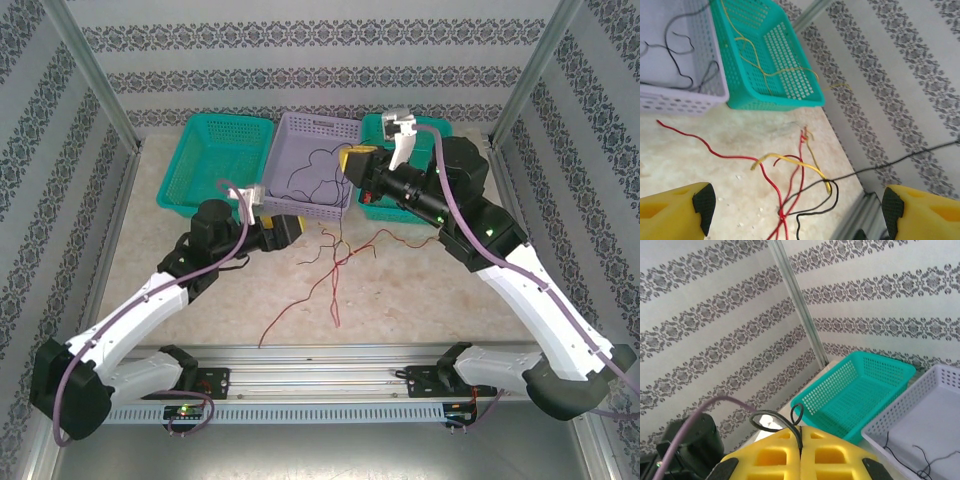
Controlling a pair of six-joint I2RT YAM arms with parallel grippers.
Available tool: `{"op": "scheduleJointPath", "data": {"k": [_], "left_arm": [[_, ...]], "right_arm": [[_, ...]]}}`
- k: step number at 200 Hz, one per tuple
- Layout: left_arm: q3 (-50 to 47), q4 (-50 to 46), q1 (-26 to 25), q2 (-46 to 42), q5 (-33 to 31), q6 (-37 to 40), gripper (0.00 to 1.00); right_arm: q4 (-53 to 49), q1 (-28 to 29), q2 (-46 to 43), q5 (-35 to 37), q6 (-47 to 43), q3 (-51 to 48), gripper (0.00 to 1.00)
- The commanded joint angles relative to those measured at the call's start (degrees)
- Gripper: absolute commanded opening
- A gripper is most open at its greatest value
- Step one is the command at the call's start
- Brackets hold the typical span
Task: Untangle the cables
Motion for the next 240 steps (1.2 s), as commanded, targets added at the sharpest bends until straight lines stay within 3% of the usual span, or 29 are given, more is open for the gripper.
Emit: {"op": "scheduleJointPath", "data": {"k": [1,45,89,147,179,195,240], "left_arm": [[-3.4,6.9,-1.1,-2.7,5.8,-2.3,0.87],[-10.2,7.9,-3.7,-5.1,10.2,0.9,0.86],[-13.0,3.4,-4.2,-6.4,8.7,5.4,0.87],[-9.6,7.8,-7.4,6.2,9.0,7.8,0.87],[-6.1,7.0,-10.4,11.6,5.4,11.0,0.85],[-5.4,8.8,-10.7,13.1,5.2,10.7,0.8],[-5.1,10.8,-10.7,14.6,3.1,10.4,0.49]], "right_arm": [[0.0,0.4,1.3,0.8,-0.3,4.6,0.0],[-2.7,0.4,5.3,2.7,-1.3,11.3,0.0],[-4.5,0.4,8.7,2.1,-1.8,16.9,0.0],[-4.3,1.4,9.8,2.0,-1.3,18.3,0.0],[-4.0,1.9,9.9,1.6,-1.0,18.7,0.0],[-4.2,2.1,10.0,1.6,-1.1,18.9,0.0],[-3.6,2.3,9.3,1.3,-0.7,18.9,0.0]]}}
